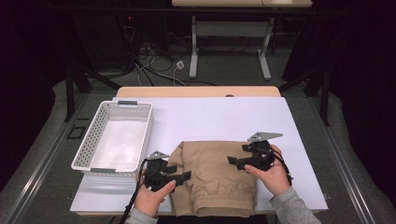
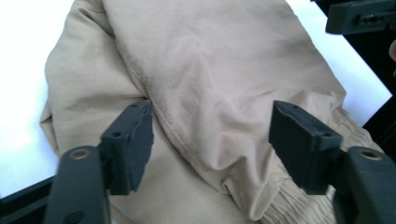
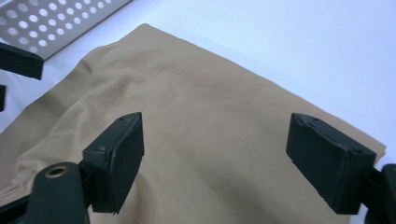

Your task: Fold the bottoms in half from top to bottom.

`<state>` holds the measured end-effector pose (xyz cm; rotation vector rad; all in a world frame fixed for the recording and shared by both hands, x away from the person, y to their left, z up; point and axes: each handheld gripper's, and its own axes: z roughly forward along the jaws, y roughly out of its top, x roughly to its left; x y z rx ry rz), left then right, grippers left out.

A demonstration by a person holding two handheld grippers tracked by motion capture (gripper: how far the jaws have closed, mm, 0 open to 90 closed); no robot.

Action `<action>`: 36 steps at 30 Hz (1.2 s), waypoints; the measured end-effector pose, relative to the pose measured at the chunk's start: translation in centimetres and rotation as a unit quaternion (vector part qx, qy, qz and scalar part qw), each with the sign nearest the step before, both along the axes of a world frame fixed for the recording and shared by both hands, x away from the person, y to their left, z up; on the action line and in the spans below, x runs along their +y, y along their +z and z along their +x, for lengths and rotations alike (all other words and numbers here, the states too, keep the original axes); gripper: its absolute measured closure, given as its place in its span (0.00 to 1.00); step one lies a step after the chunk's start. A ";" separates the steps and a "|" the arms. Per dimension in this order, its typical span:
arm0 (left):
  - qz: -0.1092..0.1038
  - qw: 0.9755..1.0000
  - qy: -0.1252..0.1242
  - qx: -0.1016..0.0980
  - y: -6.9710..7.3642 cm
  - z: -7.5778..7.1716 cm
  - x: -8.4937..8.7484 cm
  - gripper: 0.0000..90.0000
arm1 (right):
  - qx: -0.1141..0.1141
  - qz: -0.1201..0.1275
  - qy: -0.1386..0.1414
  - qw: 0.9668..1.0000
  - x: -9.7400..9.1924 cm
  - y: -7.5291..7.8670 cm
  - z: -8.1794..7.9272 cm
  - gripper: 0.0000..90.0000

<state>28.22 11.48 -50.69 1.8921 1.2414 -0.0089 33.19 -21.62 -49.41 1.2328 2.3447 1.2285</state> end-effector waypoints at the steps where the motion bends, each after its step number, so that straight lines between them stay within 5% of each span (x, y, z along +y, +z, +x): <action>1: -0.002 1.000 0.000 -0.001 0.0 0.0 0.0 0.31 | 0.002 0.000 -0.001 1.000 0.0 0.0 0.2 0.19; 6: -0.009 1.000 0.008 -0.003 0.0 -0.2 0.2 0.18 | 0.016 -0.008 -0.008 1.000 0.3 0.2 1.5 0.17; 13: -0.003 1.000 0.022 -0.011 -0.1 -1.0 0.6 0.17 | 0.006 -0.003 -0.026 1.000 0.4 0.6 3.5 0.11; 21: -0.010 0.999 0.043 -0.011 -0.5 -1.5 0.9 0.13 | 0.010 0.016 -0.055 0.998 -1.8 -0.6 4.3 0.07; 36: 0.003 0.999 0.034 -0.010 -1.6 -1.8 0.8 0.17 | 0.006 -0.025 -0.087 0.996 -3.1 -2.7 5.3 0.08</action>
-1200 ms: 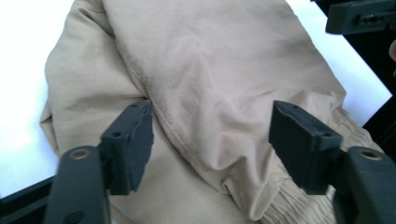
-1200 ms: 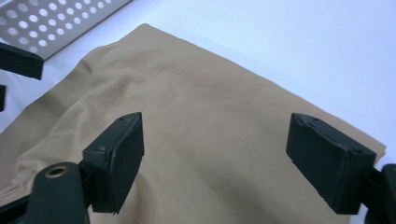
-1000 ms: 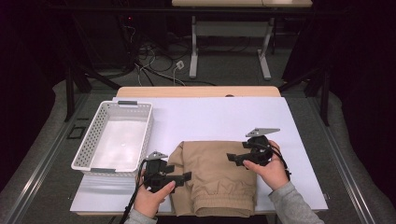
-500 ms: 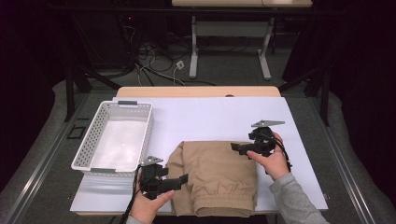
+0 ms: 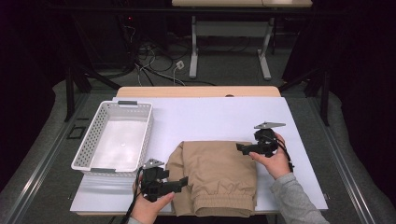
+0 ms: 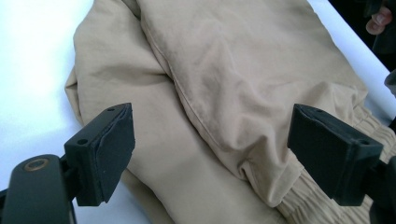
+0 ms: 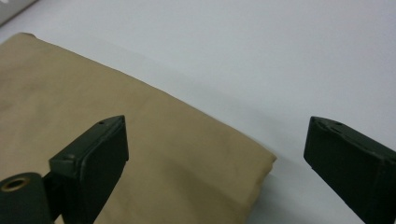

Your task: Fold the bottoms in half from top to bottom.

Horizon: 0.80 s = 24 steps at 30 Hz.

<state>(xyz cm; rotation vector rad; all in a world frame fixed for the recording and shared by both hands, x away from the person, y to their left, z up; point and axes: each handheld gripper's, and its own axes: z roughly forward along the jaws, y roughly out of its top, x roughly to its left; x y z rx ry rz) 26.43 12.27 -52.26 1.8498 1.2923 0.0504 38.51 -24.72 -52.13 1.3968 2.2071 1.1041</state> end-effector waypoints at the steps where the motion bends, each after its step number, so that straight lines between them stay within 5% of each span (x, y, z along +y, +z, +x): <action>1: 0.001 1.000 -0.001 0.001 -0.1 0.0 0.0 0.17 | 0.002 0.001 0.002 1.000 -0.1 -0.2 0.1 0.09; 24: 0.016 0.999 0.008 0.027 -1.6 -0.8 0.4 0.18 | 0.049 -0.019 0.016 0.999 -1.4 -2.5 1.3 0.28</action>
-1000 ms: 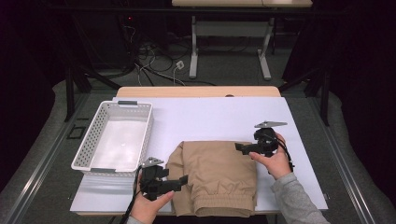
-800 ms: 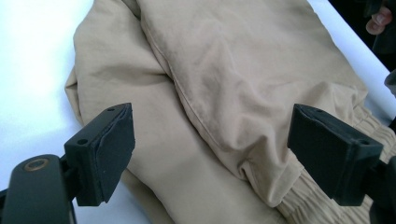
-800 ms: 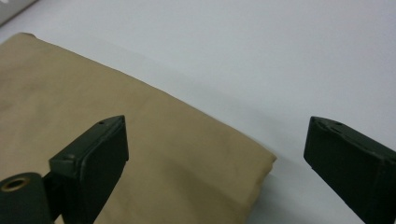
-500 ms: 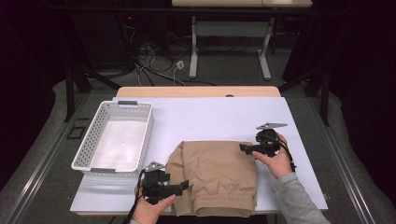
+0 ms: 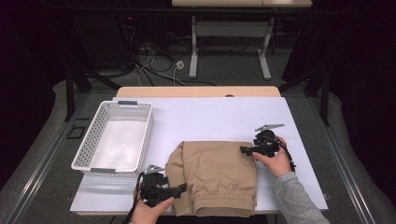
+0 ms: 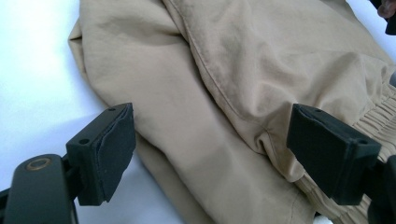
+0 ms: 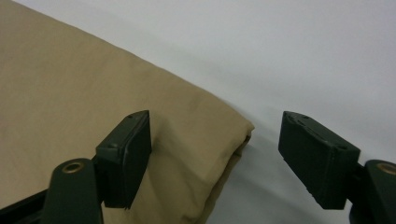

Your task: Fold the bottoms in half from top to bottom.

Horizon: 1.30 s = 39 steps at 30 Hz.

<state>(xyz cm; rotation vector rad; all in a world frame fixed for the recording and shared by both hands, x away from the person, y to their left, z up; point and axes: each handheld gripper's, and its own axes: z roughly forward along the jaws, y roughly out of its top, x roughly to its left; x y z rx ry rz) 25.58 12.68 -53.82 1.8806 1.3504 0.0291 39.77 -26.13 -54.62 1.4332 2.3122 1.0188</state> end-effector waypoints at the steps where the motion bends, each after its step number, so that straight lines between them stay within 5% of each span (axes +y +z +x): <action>1: 0.000 1.000 0.002 0.000 0.0 -0.1 0.1 0.18 | 0.004 -0.003 0.002 1.000 0.1 -0.2 0.0 0.28; 17: 0.015 0.999 0.013 0.042 -1.1 -0.2 0.0 0.17 | 0.010 -0.016 0.011 1.000 0.7 -0.6 -0.1 0.29; 28: -0.025 0.998 0.015 0.055 -1.3 0.0 -0.2 0.17 | 0.004 -0.017 0.011 1.000 0.8 -0.7 -0.2 0.29; 39: -0.042 0.997 0.011 0.065 -1.3 0.5 -0.9 0.18 | 0.002 -0.019 0.008 1.000 1.0 -0.8 -0.3 0.29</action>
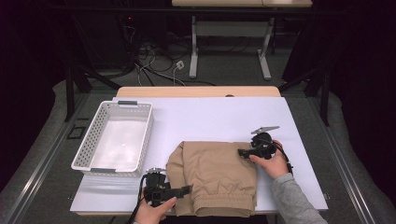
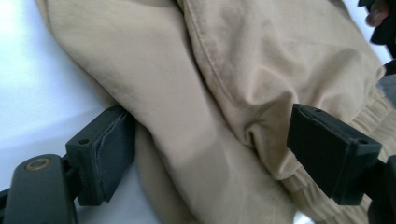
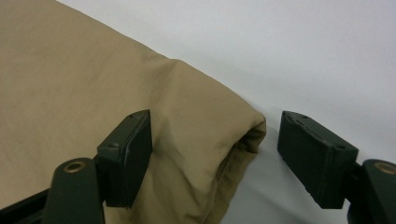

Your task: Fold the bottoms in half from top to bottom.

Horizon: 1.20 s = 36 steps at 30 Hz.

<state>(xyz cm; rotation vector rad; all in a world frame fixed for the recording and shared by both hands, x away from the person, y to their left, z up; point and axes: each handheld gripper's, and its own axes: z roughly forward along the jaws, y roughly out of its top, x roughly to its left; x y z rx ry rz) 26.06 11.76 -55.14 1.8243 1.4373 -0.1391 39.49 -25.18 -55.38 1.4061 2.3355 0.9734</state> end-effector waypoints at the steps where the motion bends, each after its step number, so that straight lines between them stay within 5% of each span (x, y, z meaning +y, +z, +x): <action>1: 0.005 1.000 -0.004 0.001 0.1 0.1 -0.2 0.18 | 0.000 -0.001 0.000 1.000 0.0 0.0 0.0 0.29; 18: -0.009 1.000 -0.011 0.000 -0.2 0.7 -1.2 0.38 | -0.001 0.005 -0.003 1.000 0.0 0.0 0.0 0.30; 36: -0.007 1.000 -0.010 0.015 -0.1 1.4 -2.1 0.44 | 0.009 0.028 -0.001 1.000 -0.2 0.1 0.0 0.44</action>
